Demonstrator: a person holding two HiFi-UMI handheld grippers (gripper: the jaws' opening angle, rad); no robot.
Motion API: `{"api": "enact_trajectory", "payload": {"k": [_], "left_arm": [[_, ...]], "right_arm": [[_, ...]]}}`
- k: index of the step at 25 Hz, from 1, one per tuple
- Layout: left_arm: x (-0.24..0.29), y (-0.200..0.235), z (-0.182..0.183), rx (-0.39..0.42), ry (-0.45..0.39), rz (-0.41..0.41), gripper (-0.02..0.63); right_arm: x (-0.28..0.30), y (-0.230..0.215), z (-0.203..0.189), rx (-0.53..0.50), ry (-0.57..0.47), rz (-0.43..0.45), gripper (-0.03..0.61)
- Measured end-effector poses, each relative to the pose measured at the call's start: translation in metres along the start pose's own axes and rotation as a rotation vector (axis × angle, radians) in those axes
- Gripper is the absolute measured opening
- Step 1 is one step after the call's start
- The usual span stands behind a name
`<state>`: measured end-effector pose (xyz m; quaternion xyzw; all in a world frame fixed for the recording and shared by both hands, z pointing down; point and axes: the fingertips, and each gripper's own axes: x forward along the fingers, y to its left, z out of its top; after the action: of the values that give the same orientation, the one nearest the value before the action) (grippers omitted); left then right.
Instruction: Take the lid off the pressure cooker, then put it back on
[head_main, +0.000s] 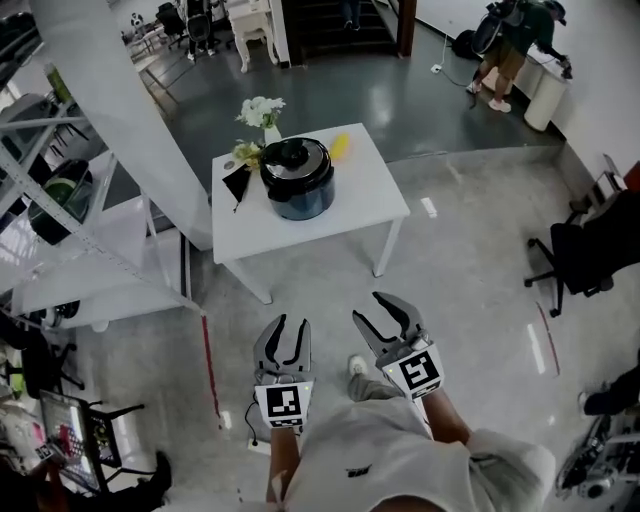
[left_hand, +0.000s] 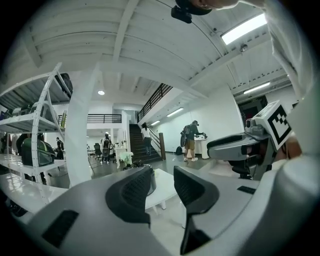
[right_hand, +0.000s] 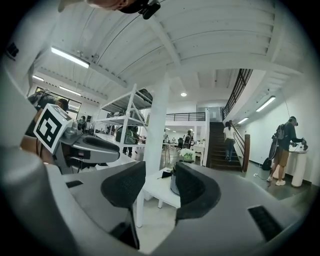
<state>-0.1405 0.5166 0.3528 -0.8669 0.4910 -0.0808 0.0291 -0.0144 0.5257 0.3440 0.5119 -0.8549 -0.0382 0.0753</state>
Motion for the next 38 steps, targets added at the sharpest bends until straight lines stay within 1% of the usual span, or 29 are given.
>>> {"api": "enact_trajectory", "payload": {"k": [2,5,8,13,17,29,35,38], "left_arm": [[0.02,0.003,0.004,-0.01,-0.004,0.009,0.161],[0.049,0.004,0.005,0.008,0.025,0.015,0.161],[0.075,0.003,0.009,0.007,0.039,0.033,0.161],[0.11,0.005,0.012,0.011,0.053,0.064,0.161],[0.132,0.006,0.011,0.013,0.07,0.072,0.161],[0.194,0.021,0.005,0.005,0.085,0.078,0.161],[0.221,0.043,0.004,0.006,0.085,0.067,0.16],[0.238,0.057,0.003,0.008,0.088,0.058,0.16]], "right_arm": [[0.014,-0.015,0.0,0.002,0.0,0.016,0.192],[0.032,-0.039,0.0,0.004,-0.002,0.044,0.192],[0.047,-0.062,0.0,0.011,-0.009,0.069,0.192],[0.071,-0.094,-0.005,0.028,-0.014,0.097,0.192],[0.086,-0.114,-0.01,0.038,-0.011,0.108,0.192],[0.132,-0.153,-0.022,0.061,0.022,0.125,0.192],[0.163,-0.163,-0.023,0.037,0.016,0.121,0.192],[0.183,-0.168,-0.019,0.072,0.044,0.106,0.192]]}}
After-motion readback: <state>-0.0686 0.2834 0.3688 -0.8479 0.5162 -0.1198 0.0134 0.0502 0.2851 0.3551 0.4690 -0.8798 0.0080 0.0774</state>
